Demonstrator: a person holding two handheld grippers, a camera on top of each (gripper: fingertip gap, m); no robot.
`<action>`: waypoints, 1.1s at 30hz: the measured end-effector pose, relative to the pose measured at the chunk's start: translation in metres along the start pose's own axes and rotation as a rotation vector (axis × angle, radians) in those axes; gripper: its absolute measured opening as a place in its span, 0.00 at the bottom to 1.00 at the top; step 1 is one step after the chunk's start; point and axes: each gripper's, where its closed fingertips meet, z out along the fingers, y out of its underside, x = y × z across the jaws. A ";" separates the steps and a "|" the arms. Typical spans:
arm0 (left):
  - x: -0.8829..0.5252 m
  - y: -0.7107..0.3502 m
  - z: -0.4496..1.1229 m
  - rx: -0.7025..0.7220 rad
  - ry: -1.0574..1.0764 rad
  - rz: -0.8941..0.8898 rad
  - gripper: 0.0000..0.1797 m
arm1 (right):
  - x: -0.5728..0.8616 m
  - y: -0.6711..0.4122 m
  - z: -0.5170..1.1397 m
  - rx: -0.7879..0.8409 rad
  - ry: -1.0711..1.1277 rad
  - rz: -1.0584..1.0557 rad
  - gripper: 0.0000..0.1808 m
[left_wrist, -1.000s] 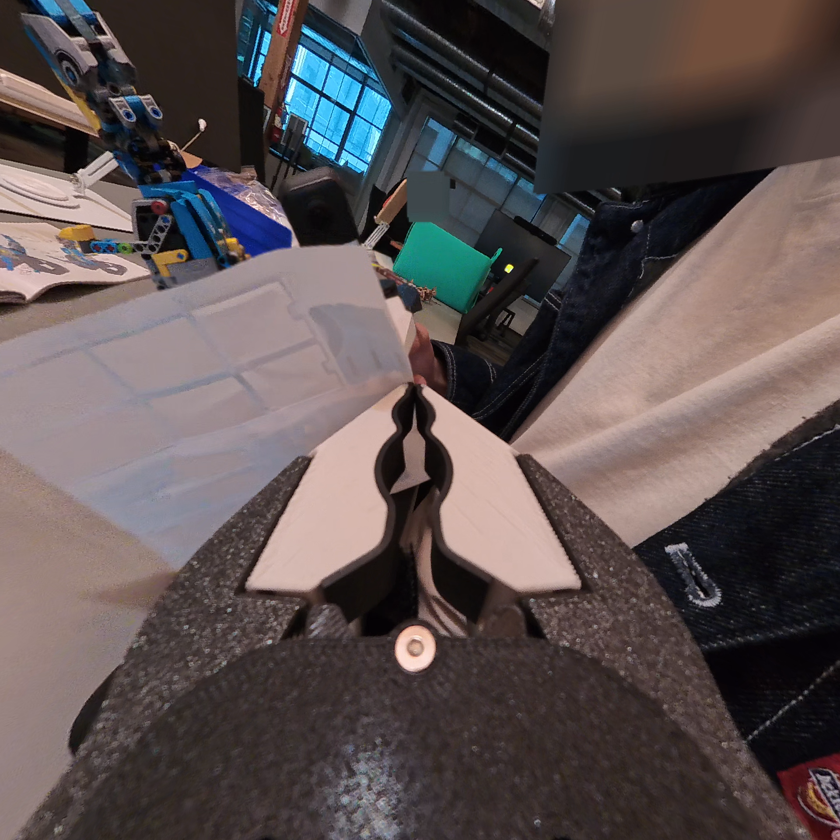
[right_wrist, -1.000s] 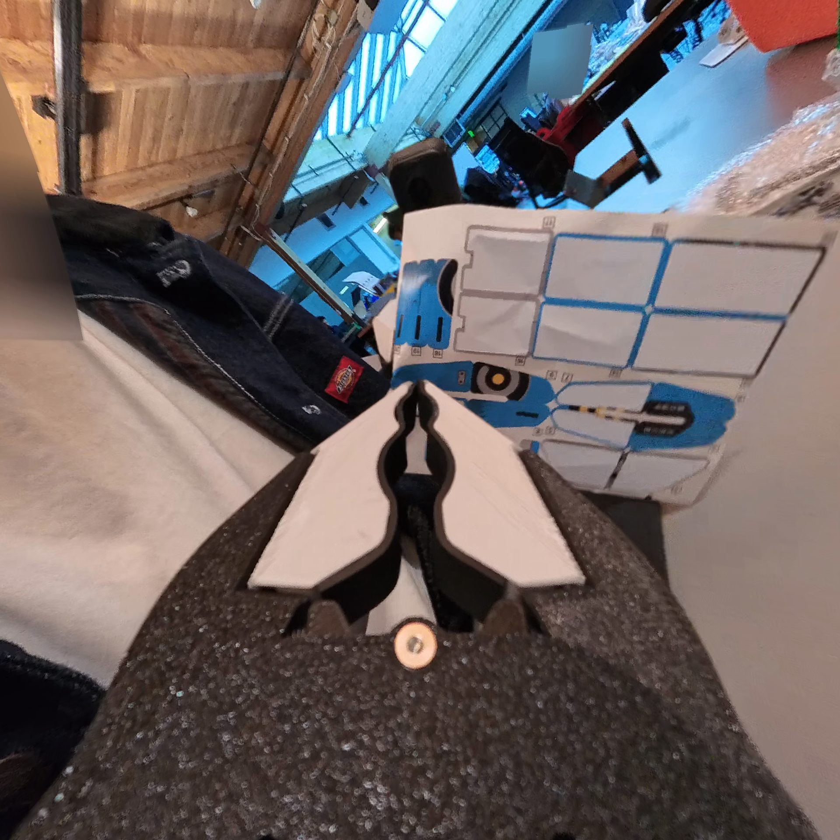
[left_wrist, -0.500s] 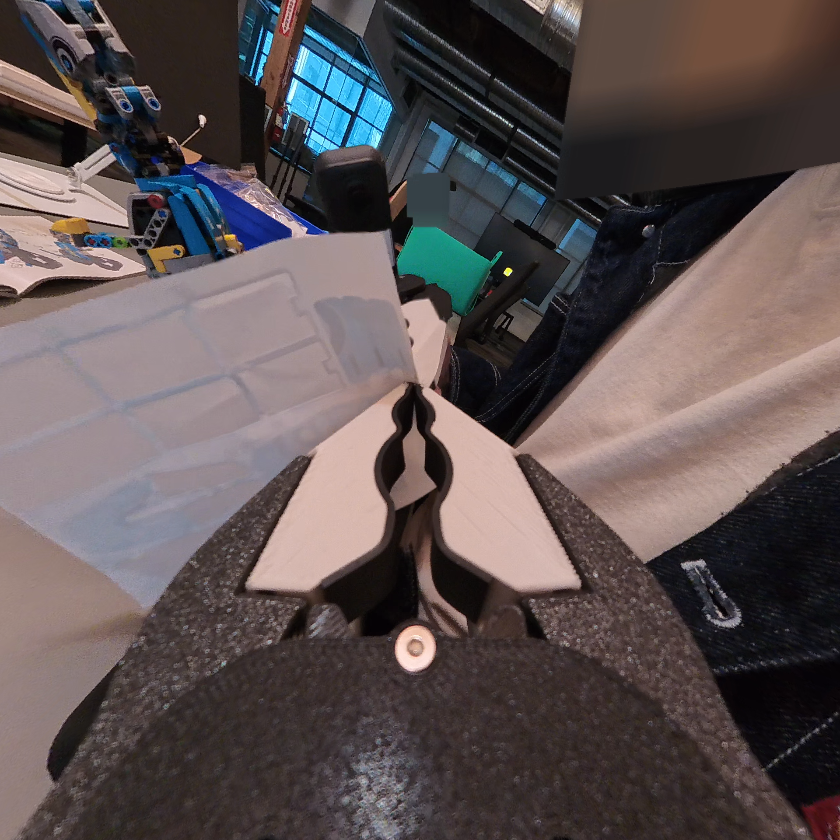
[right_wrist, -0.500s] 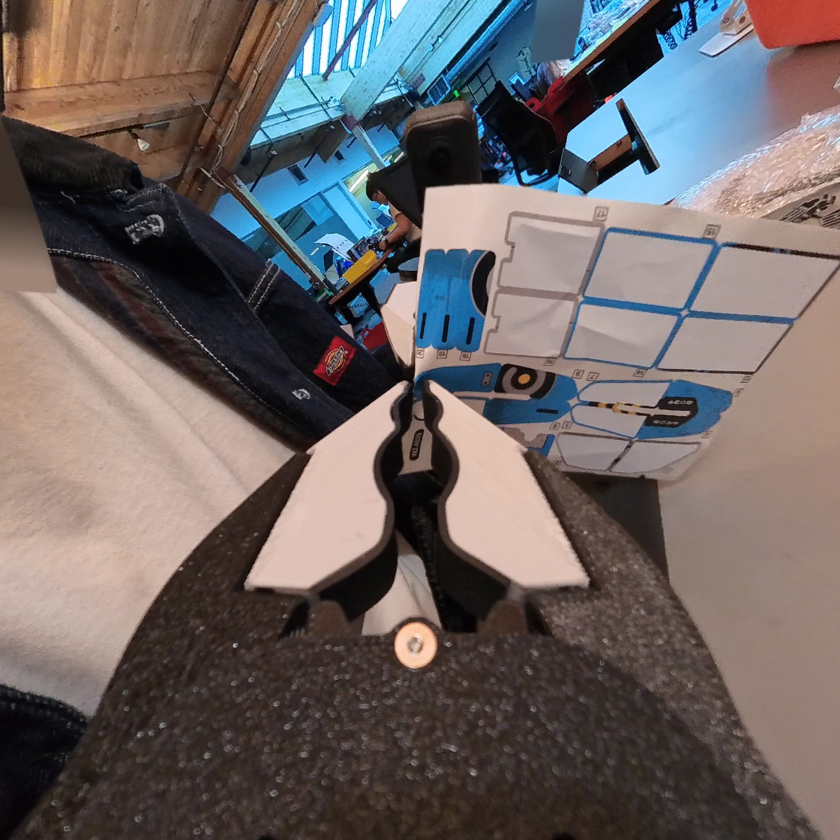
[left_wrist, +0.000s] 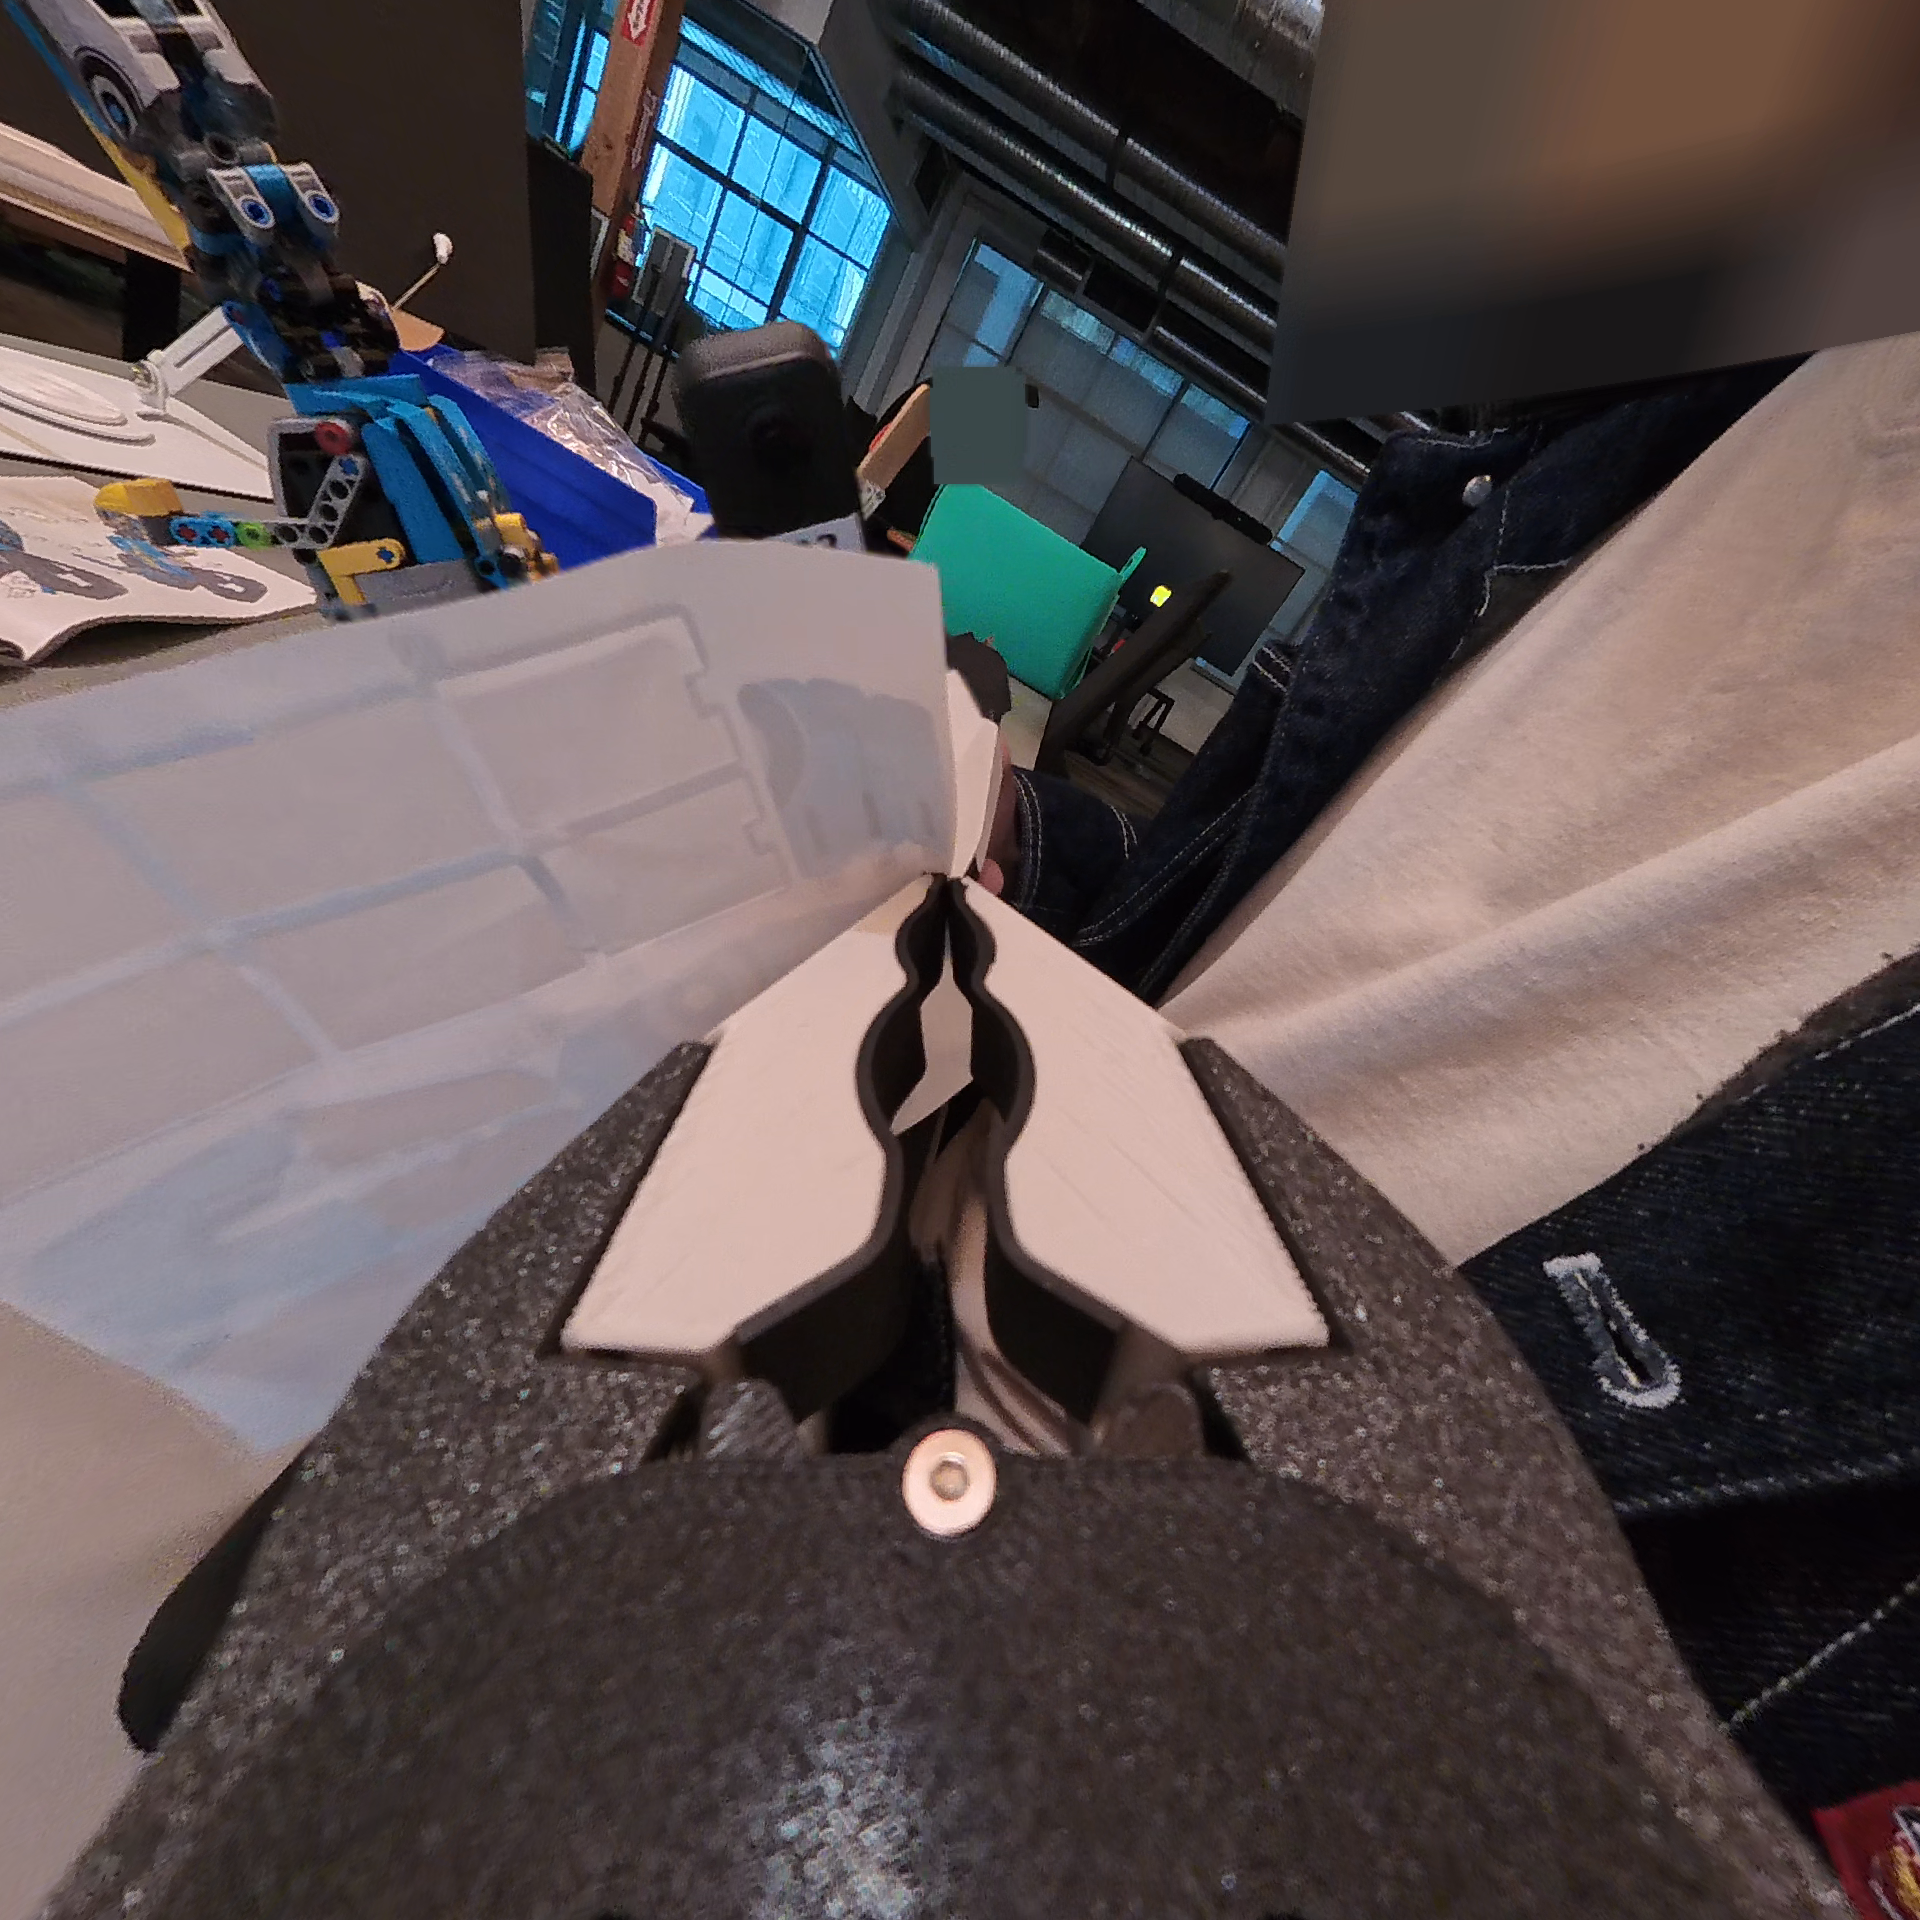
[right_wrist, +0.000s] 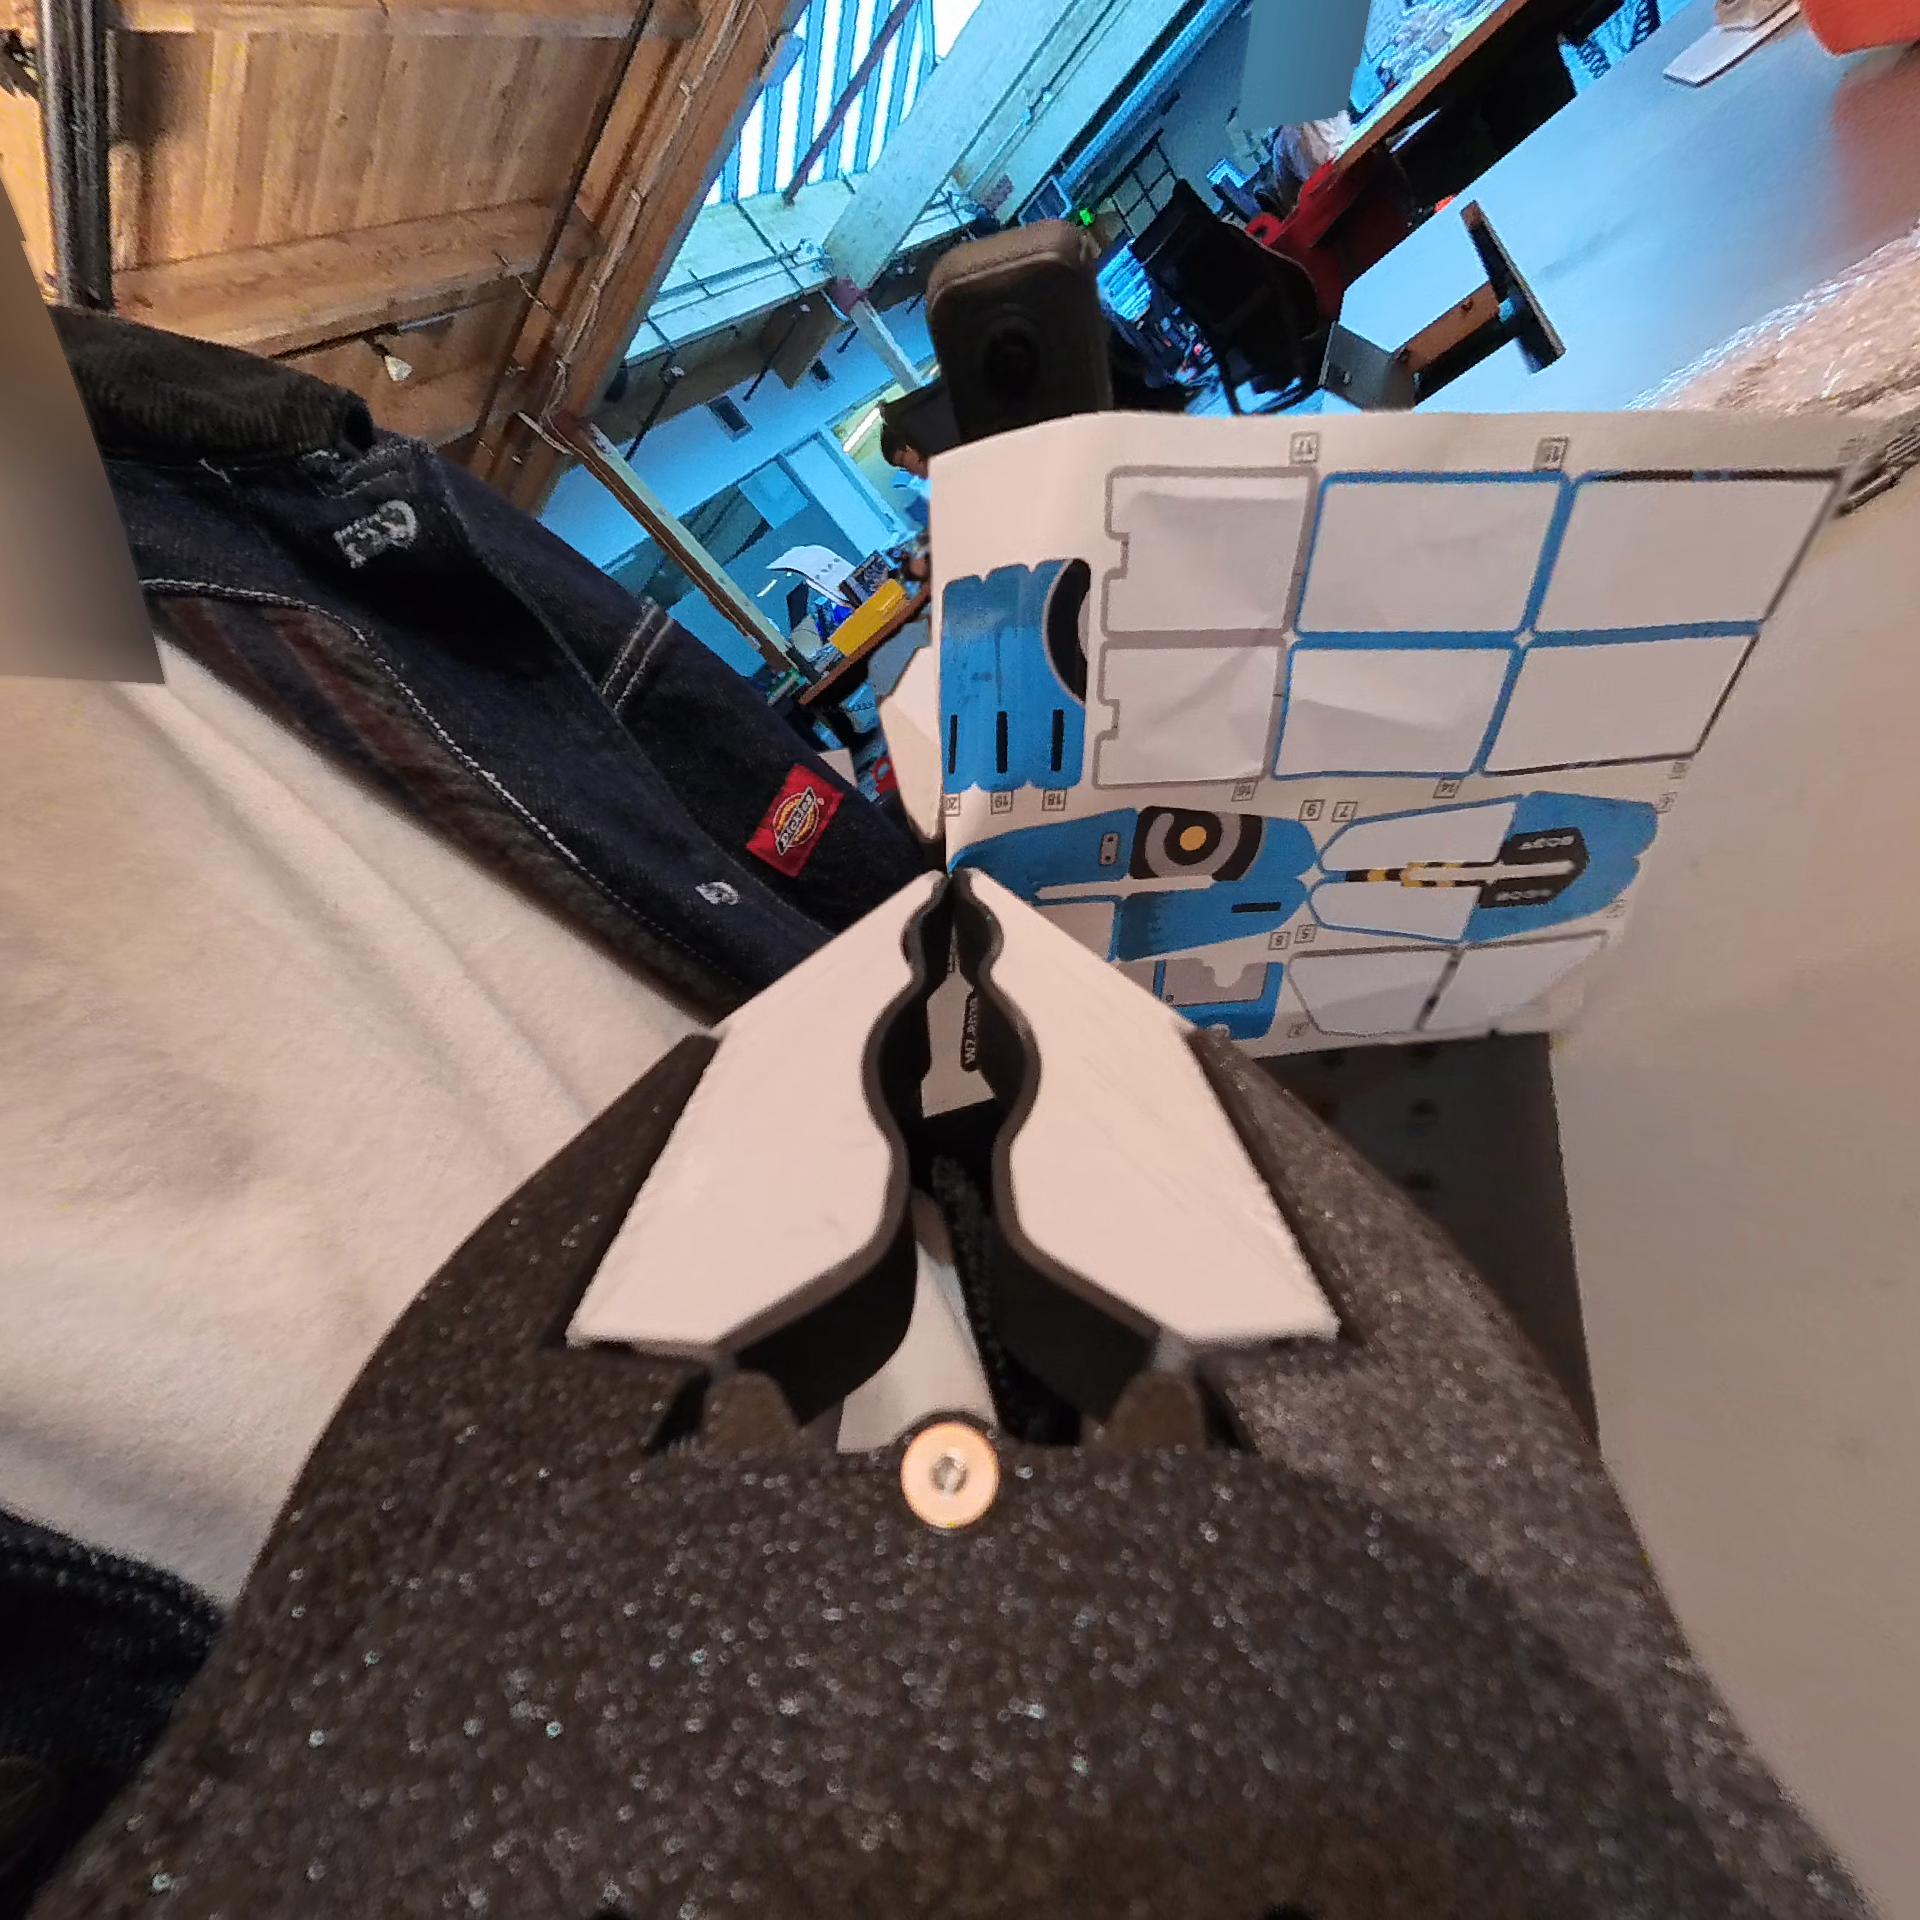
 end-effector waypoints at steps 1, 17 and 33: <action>0.001 0.001 0.000 -0.005 0.002 0.003 0.00 | 0.000 0.001 0.000 -0.002 -0.008 0.005 0.00; 0.016 0.013 -0.004 -0.097 0.070 0.051 0.00 | -0.011 0.015 0.008 -0.060 -0.119 0.066 0.00; 0.012 0.007 -0.013 -0.069 0.066 0.040 0.00 | -0.012 0.014 0.016 -0.104 -0.028 -0.022 0.07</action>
